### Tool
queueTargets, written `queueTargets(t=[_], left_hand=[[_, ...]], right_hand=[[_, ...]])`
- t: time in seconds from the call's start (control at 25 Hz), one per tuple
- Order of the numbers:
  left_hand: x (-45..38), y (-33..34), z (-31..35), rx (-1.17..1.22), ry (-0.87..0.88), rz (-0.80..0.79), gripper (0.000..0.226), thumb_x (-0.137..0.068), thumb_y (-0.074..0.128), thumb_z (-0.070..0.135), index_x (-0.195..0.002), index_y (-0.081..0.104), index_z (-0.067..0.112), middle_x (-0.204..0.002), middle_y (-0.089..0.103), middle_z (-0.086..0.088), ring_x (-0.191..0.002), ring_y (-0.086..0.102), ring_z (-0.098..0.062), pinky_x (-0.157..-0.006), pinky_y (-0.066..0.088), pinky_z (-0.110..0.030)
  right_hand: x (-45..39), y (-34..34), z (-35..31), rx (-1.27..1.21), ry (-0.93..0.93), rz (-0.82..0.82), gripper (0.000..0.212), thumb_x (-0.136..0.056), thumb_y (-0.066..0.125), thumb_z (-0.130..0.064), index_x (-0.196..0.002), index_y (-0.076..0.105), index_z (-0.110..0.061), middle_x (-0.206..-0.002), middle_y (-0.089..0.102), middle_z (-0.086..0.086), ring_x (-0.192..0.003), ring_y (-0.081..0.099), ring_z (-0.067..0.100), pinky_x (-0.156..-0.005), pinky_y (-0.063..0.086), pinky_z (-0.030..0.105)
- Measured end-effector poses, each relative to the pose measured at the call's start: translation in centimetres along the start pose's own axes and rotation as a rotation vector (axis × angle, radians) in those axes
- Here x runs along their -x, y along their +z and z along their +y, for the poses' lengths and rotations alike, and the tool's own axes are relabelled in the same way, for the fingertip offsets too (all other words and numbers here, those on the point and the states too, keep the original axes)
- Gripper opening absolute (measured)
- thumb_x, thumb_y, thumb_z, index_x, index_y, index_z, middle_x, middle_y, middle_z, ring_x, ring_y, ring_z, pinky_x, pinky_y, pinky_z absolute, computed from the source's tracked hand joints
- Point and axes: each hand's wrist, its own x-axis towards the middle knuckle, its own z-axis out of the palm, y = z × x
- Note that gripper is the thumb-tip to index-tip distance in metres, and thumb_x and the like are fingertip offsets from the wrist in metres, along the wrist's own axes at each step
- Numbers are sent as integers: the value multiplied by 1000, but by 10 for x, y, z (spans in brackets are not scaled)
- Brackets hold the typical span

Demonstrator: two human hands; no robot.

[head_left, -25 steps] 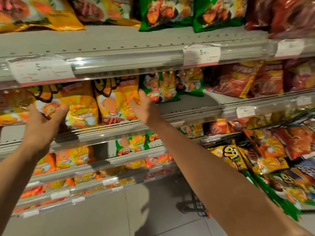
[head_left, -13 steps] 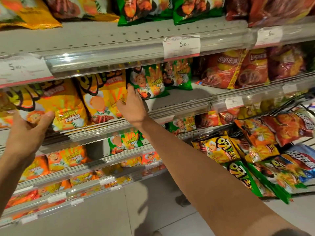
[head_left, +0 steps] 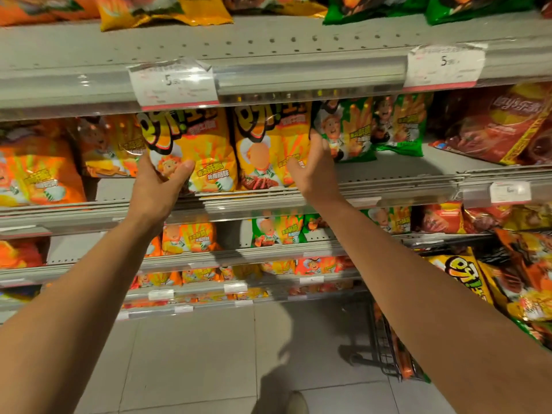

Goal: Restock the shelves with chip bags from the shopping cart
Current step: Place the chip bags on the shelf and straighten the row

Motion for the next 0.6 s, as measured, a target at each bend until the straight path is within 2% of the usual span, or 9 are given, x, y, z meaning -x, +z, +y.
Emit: queueTargets(t=[0.08, 0.16, 0.32, 0.4, 0.48, 0.6], left_hand=[[-2, -1, 0, 12, 7, -8, 44, -90, 74, 42, -121, 49, 25, -102, 63, 15, -81, 64, 10, -70, 51, -11], [-1, -2, 1, 33, 13, -15, 46, -89, 74, 44, -123, 49, 25, -104, 64, 14, -84, 65, 11, -72, 52, -11], [2, -6, 1, 37, 41, -55, 64, -88, 70, 55, -137, 47, 21, -125, 63, 4, -113, 63, -11, -99, 53, -34], [6, -11, 1, 54, 21, -53, 84, -88, 67, 61, -152, 35, 17, -149, 51, -4, -136, 50, -19, -114, 42, -42], [14, -15, 3, 91, 3, -35, 93, -88, 63, 65, -159, 24, 19, -161, 35, -5, -147, 36, -19, -121, 33, -44], [48, -19, 0, 11, 179, 108, 76, -93, 61, 60, -152, 36, 19, -151, 39, -4, -141, 38, -17, -117, 34, -37]], right_hand=[[1, 1, -1, 58, -11, 13, 54, -87, 63, -1, -134, 43, 14, -121, 53, 28, -115, 49, 37, -99, 39, 35], [1, 2, -4, 76, 8, 14, 54, -86, 63, -3, -135, 43, 11, -121, 54, 26, -115, 51, 36, -99, 39, 35], [17, -11, -6, 5, 45, 78, 47, -91, 66, -15, -133, 51, 0, -120, 60, 20, -114, 55, 31, -102, 46, 45], [48, -23, 0, -17, 25, 163, 46, -94, 66, -18, -136, 52, -7, -127, 60, 13, -119, 56, 26, -104, 46, 39], [88, -36, 15, -20, 55, 213, 48, -96, 65, -19, -142, 50, -15, -134, 55, 5, -125, 53, 16, -106, 45, 33], [142, -50, 42, -99, 212, 218, 46, -96, 65, -16, -140, 53, -21, -134, 54, -2, -123, 55, 8, -101, 51, 33]])
